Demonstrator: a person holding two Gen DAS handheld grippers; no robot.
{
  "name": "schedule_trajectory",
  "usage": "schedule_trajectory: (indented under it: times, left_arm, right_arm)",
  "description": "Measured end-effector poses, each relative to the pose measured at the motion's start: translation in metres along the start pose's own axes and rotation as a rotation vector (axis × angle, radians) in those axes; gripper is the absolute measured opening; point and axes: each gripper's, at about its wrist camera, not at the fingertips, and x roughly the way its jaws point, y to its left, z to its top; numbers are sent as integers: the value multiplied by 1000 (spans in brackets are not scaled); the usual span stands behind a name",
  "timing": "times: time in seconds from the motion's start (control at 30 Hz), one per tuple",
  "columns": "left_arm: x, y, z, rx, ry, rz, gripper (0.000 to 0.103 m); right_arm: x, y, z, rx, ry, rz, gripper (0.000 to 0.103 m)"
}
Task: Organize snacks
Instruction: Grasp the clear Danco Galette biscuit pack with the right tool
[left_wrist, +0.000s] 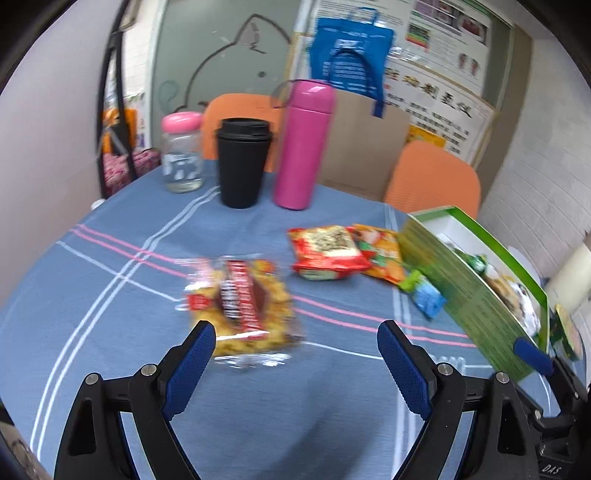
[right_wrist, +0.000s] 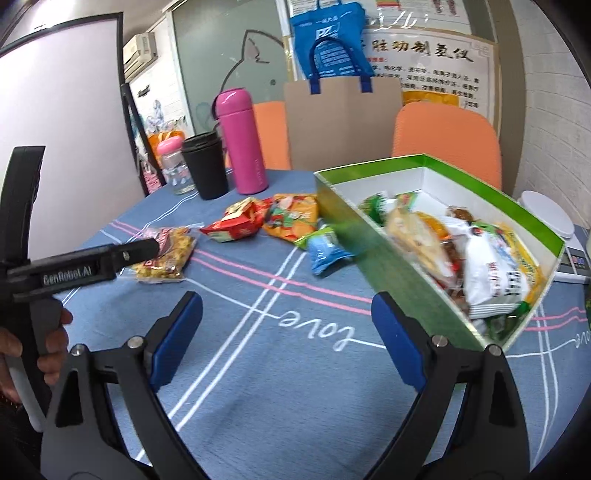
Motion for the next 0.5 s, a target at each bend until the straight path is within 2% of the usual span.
schedule_trajectory:
  times: [0.2, 0.4, 0.5]
  left_arm:
    - [8, 54, 8, -76, 14, 34, 91]
    - [27, 75, 7, -81, 71, -12, 90]
    - [36, 77, 8, -81, 94, -48, 88]
  right_arm:
    - [37, 39, 1, -59, 87, 76, 93]
    - [80, 75, 10, -120, 174, 155, 92]
    - [102, 92, 13, -166, 225, 192, 88]
